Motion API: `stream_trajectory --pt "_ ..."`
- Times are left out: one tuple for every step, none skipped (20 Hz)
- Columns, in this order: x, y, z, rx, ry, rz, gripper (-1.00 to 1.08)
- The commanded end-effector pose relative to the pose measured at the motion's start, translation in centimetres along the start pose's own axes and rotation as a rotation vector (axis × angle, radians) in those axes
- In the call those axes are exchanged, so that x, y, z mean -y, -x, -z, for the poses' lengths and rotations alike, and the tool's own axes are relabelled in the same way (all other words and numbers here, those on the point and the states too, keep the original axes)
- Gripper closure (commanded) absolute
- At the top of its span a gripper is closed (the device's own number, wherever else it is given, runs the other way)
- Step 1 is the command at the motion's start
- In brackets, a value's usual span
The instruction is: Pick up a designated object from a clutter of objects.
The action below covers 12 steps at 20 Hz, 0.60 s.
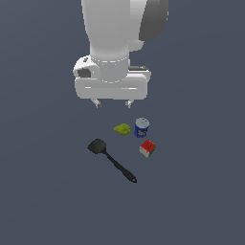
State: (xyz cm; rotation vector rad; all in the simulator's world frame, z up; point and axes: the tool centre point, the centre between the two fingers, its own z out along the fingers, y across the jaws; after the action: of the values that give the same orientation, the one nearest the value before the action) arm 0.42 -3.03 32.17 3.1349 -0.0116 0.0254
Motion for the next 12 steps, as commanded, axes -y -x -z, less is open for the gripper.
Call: stream_trajectory --pt "0.0 0.0 0.0 0.000 0.000 0.000 -0.92" --pt "0.0 0.0 0.0 0.000 -0.001 0.000 -0.92" --pt "0.1 0.0 0.0 0.001 -0.002 0.001 -0.92" --pt "0.3 0.1 0.0 0.003 -0.005 0.003 -0.92" --pt "0.5 0.2 0.0 0.005 -0.009 0.005 -0.92" --pt "0.7 0.3 0.0 0.007 -0.014 0.007 -0.92" --pt "1.0 0.4 0.0 0.010 -0.019 0.010 -0.92" --pt "1.3 0.5 0.0 0.013 -0.024 0.013 -0.92" --pt "1.5 0.6 0.0 0.015 -0.029 0.015 -0.92" --pt "1.7 0.6 0.0 0.016 -0.032 0.017 -0.92" --pt "1.8 0.7 0.0 0.017 -0.033 0.017 -0.92" --pt "1.8 0.7 0.0 0.018 -0.034 0.017 -0.92"
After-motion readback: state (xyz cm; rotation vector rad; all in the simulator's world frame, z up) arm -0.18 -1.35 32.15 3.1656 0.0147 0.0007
